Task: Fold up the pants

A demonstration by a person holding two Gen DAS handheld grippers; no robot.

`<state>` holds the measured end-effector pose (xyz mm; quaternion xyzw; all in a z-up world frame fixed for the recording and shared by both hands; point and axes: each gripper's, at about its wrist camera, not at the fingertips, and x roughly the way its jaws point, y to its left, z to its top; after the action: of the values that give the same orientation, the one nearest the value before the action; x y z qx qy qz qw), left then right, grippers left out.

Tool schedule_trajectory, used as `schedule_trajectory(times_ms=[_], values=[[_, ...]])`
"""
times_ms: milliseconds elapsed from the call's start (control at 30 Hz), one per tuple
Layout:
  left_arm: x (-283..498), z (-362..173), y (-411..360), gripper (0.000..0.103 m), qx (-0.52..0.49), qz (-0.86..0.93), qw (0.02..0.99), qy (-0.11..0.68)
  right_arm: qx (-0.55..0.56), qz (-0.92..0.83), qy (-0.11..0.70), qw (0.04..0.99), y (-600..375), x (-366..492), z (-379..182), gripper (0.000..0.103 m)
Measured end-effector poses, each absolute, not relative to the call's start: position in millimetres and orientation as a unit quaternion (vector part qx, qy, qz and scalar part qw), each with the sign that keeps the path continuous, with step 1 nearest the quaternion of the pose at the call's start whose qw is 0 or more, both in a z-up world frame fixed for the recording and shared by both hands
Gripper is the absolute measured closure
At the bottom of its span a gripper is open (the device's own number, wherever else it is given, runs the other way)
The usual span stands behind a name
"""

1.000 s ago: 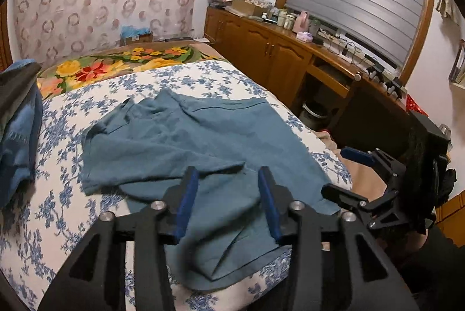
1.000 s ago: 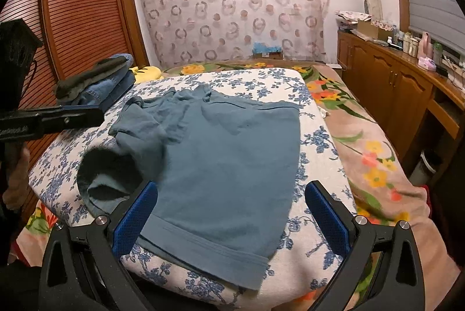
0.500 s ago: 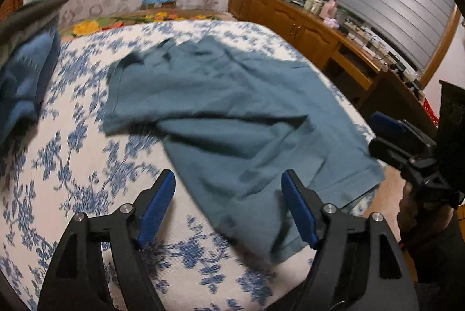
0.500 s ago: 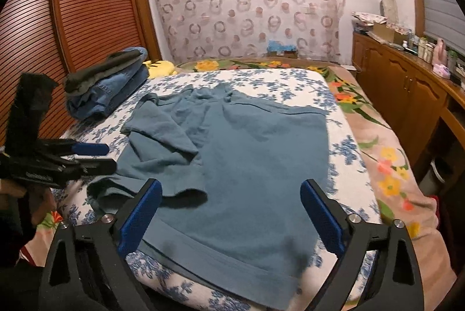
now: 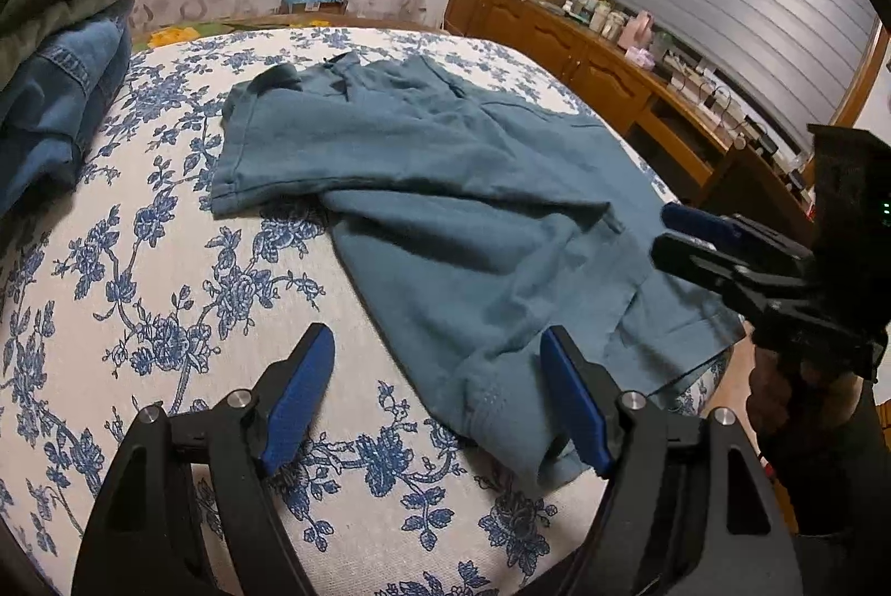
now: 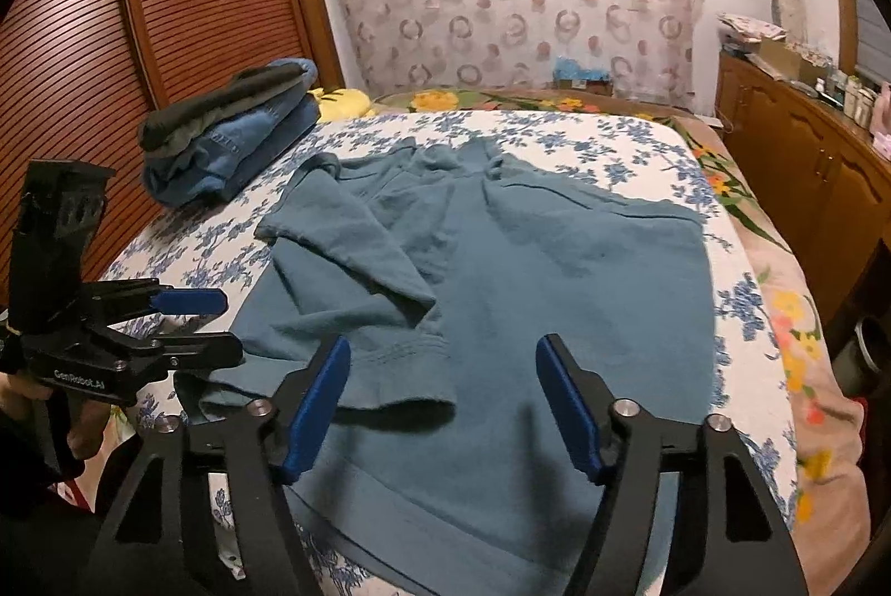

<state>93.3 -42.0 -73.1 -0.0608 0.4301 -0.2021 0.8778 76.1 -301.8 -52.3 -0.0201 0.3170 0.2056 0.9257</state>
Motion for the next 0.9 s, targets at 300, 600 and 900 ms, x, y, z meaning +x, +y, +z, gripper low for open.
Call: schedule_trajectory(times_ms=[300, 600, 900], values=[[87, -73, -39, 0.025, -0.077, -0.196, 0.884, 0.418, -0.033, 0.221, 0.349, 0.91, -292, 95, -61, 0.062], [82, -73, -42, 0.025, -0.063, -0.194, 0.887, 0.416, -0.038, 0.232, 0.354, 0.905, -280, 101, -63, 0.086], [80, -64, -37, 0.025, -0.073, -0.189, 0.883, 0.424, -0.033, 0.251, 0.299, 0.92, -280, 74, -35, 0.097]])
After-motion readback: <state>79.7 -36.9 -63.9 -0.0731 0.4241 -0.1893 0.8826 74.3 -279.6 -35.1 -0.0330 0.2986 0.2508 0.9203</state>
